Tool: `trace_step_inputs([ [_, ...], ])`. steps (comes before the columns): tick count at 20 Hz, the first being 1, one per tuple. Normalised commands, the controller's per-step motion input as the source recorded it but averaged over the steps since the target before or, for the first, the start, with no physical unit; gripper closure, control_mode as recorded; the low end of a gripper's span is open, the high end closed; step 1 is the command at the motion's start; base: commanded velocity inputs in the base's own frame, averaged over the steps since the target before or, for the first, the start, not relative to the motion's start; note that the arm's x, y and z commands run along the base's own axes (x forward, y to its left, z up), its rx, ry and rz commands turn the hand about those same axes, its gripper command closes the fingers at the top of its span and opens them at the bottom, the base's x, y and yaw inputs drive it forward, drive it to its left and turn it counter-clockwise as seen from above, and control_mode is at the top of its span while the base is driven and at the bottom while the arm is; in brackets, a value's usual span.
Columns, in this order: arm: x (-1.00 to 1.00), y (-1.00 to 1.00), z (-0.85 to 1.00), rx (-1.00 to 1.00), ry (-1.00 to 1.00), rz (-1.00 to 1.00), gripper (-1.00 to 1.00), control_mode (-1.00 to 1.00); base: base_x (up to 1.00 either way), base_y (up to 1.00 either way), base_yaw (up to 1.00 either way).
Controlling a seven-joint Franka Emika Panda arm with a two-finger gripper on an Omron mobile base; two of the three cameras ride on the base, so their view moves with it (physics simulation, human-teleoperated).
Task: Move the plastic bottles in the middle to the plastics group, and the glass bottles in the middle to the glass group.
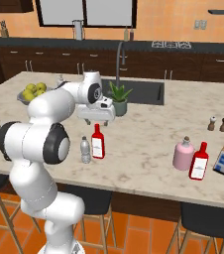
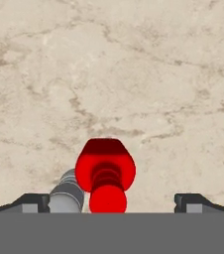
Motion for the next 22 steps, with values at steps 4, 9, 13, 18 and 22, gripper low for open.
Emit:
trace_step_inputs([
  [4,-0.23,0.03,-0.02,0.05,0.0,0.0,-1.0,-1.0,0.0,0.0,0.0],
  [9,-0.06,0.08,-0.14,0.06,0.0,0.0,-1.0,-1.0,0.0,0.0,0.0],
  [13,0.25,0.02,-0.16,0.07,0.0,0.0,-1.0,-1.0,0.0,0.0,0.0],
  [18,0.02,0.0,-0.07,0.03,0.0,0.04,-1.0,-1.0,0.0,0.0,0.0],
  [22,-0.02,0.0,-0.12,0.02,0.0,0.01,-1.0,-1.0,0.0,0.0,0.0],
])
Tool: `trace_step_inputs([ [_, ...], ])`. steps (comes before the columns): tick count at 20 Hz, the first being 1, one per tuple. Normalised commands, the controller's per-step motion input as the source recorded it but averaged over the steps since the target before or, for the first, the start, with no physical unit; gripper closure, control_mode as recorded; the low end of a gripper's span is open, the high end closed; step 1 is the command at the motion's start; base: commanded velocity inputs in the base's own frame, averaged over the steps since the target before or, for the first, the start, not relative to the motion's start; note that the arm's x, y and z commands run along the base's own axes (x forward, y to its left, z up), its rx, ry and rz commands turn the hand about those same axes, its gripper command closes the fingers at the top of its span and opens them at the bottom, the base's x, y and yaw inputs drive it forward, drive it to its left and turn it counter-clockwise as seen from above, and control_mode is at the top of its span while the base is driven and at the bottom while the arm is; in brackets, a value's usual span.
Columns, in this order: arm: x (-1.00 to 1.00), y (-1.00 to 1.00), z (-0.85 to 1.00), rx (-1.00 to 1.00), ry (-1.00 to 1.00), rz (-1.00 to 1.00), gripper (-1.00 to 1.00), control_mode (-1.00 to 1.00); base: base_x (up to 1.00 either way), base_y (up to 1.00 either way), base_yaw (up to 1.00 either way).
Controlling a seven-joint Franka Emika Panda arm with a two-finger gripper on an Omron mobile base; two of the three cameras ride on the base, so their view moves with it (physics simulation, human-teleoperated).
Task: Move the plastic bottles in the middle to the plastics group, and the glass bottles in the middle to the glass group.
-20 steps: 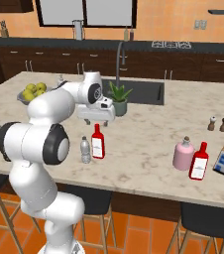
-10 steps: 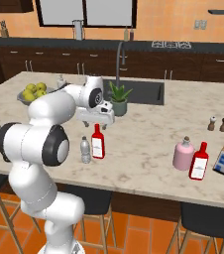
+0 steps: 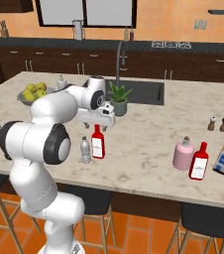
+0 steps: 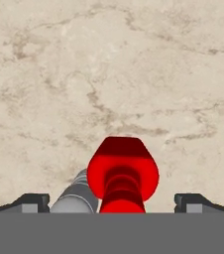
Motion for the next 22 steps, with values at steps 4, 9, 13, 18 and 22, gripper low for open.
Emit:
trace_step_inputs([
  [4,0.06,0.0,-0.17,0.0,0.0,0.01,1.0,-1.0,0.0,0.0,0.0],
  [9,0.06,-0.08,-0.19,0.0,-0.01,0.06,1.0,-1.0,0.0,0.0,0.0],
  [13,-0.22,-0.39,0.14,0.0,0.0,0.01,1.0,-1.0,0.0,0.0,0.0],
  [18,-0.48,-0.76,0.3,0.0,0.0,0.0,1.0,-1.0,0.0,0.0,0.0],
  [22,-0.62,-0.91,0.19,0.0,0.0,0.0,1.0,-1.0,0.0,0.0,0.0],
])
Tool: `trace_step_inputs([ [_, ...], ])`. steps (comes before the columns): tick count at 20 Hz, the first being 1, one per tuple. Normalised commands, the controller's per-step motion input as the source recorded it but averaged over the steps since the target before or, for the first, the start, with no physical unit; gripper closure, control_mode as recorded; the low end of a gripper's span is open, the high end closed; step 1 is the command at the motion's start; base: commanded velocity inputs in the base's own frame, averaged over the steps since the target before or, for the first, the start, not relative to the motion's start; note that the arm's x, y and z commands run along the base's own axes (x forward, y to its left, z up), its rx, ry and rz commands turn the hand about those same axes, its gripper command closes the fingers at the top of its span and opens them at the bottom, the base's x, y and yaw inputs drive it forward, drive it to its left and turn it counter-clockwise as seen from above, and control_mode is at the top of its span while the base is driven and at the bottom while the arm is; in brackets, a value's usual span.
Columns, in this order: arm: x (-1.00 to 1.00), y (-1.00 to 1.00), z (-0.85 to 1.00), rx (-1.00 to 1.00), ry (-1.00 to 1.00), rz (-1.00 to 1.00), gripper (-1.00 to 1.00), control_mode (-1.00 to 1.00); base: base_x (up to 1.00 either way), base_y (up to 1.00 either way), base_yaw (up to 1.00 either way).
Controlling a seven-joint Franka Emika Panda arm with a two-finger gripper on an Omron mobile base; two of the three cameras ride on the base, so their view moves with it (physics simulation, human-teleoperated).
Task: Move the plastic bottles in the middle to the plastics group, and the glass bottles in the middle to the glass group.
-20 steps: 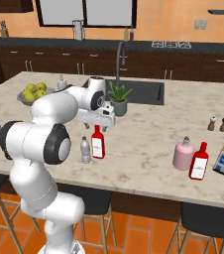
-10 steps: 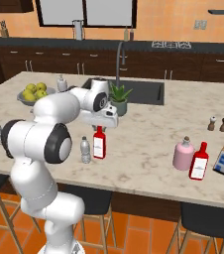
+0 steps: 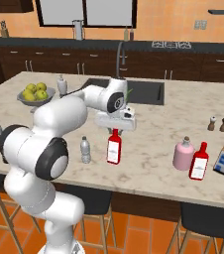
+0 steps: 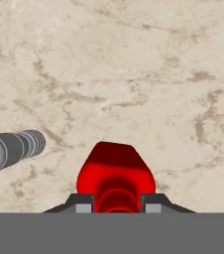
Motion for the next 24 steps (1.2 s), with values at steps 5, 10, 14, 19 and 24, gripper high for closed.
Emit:
trace_step_inputs([
  [5,-0.6,-0.98,0.09,0.0,0.0,0.0,1.0,-1.0,0.0,0.0,0.0],
  [10,-0.44,-1.0,0.03,-0.01,0.01,0.0,1.0,-1.0,0.0,0.0,0.0],
  [14,-0.16,-1.0,0.0,-0.04,0.0,-0.01,1.0,-1.0,0.0,0.0,0.0],
  [19,0.02,-1.0,0.0,0.0,-0.01,-0.08,1.0,-1.0,0.0,0.0,0.0],
  [24,0.05,-0.87,0.0,0.0,-0.03,-0.09,1.0,-1.0,0.0,0.0,0.0],
])
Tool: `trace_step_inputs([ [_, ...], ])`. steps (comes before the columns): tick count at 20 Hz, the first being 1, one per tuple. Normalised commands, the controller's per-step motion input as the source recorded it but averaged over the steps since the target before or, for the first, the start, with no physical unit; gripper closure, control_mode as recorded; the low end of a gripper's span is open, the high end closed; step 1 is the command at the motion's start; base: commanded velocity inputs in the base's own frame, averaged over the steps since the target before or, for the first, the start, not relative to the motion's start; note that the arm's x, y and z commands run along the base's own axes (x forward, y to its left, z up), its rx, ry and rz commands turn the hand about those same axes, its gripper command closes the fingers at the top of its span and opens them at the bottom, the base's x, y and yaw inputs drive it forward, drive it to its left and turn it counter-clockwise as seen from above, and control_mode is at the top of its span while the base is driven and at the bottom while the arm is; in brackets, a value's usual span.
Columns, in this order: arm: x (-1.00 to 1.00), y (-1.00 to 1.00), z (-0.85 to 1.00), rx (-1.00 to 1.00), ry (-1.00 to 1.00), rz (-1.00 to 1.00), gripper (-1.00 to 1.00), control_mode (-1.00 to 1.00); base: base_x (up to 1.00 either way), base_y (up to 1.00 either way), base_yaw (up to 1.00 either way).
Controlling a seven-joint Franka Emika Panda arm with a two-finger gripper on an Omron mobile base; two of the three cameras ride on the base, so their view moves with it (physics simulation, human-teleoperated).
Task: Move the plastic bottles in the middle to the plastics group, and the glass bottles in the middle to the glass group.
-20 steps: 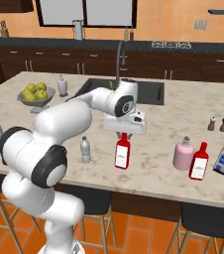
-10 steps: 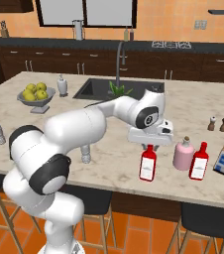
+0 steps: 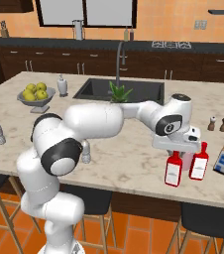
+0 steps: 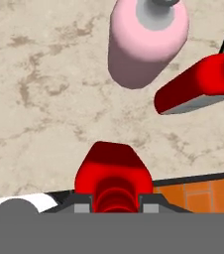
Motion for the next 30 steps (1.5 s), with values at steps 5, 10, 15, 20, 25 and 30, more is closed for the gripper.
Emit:
trace_step_inputs([
  [5,0.1,-0.67,-0.03,0.0,-0.07,-0.01,1.0,-1.0,0.0,0.0,0.0],
  [10,0.13,-0.2,-0.29,0.03,-0.01,0.0,1.0,-1.0,0.0,0.0,0.0],
  [15,0.13,-0.03,-0.48,0.07,0.0,0.0,1.0,-1.0,0.0,0.0,0.0],
  [20,-0.05,0.08,-0.56,0.02,-0.01,0.0,1.0,-1.0,0.0,0.0,0.0],
  [25,-0.17,0.5,-0.55,0.0,0.0,0.0,-1.0,-1.0,0.0,0.0,0.0],
  [30,-0.03,0.33,-0.16,-0.02,-0.07,0.0,-1.0,-1.0,0.0,0.0,0.0],
])
